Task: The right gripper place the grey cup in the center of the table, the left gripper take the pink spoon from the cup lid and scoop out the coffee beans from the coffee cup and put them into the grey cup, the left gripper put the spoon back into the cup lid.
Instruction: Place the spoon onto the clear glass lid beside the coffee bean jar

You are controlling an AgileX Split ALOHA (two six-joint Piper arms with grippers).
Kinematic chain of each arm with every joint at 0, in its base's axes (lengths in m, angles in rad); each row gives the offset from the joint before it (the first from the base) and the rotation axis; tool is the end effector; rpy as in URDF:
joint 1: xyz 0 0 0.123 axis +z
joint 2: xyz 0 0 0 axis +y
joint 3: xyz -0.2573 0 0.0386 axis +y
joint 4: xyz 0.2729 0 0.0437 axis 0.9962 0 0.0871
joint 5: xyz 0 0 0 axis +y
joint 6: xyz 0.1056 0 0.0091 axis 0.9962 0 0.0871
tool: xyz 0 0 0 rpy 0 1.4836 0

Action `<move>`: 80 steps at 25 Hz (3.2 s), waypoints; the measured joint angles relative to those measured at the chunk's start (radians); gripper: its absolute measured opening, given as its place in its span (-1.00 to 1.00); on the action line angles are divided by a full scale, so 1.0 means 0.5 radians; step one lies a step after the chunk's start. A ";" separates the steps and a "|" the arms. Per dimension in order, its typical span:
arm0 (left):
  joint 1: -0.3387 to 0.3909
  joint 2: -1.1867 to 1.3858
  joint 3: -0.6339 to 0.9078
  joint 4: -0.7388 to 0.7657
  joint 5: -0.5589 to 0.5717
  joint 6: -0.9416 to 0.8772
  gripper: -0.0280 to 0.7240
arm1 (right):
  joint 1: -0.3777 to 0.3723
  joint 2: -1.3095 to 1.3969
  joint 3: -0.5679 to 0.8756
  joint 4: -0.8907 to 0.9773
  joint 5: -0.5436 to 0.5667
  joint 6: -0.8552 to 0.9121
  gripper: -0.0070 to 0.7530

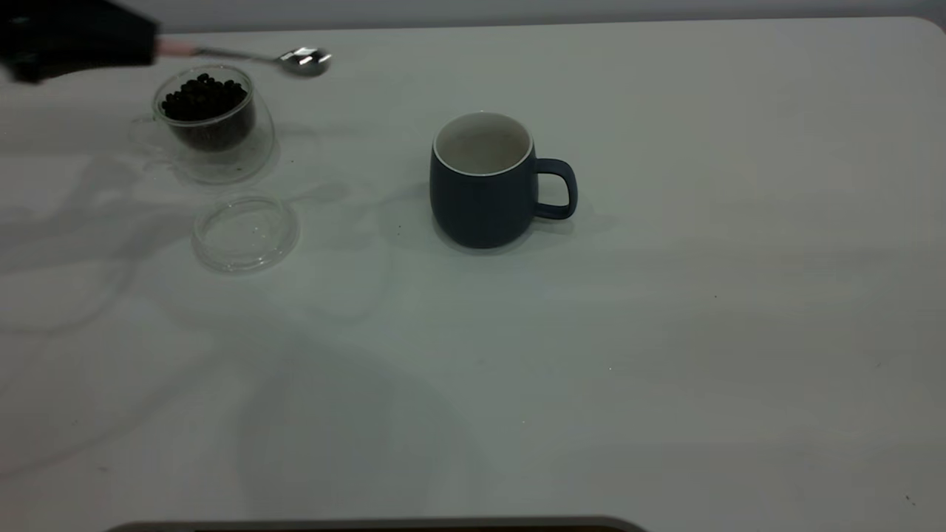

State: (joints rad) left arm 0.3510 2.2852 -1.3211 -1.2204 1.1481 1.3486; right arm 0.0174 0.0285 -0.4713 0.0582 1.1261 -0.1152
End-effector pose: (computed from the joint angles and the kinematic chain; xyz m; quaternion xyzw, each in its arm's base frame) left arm 0.3988 0.0493 0.0382 0.0775 0.8671 -0.4398 0.2209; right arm 0.0592 0.0066 0.2659 -0.0598 0.8812 0.0062 0.4689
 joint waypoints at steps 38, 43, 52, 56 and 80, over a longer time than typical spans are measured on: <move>0.268 0.346 0.119 0.203 -0.322 -0.031 -0.60 | 0.000 0.000 0.000 0.000 0.000 0.000 0.57; 0.201 0.397 0.119 0.148 -0.334 -0.030 -0.60 | 0.000 0.000 0.000 0.000 0.000 0.000 0.57; 0.168 0.419 0.119 0.102 -0.351 -0.030 -0.60 | 0.000 0.000 0.000 0.001 0.000 0.000 0.57; 0.154 0.419 0.119 0.078 -0.376 -0.028 -0.56 | 0.000 0.000 0.000 0.001 0.000 0.000 0.57; 0.005 0.369 -0.017 0.368 -0.620 -0.081 0.22 | 0.000 0.000 0.000 0.001 0.000 0.000 0.57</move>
State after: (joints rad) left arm 0.3536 2.4695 -1.3296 -1.0366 0.8380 1.3081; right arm 0.0174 0.0285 -0.4713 0.0588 1.1261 -0.1152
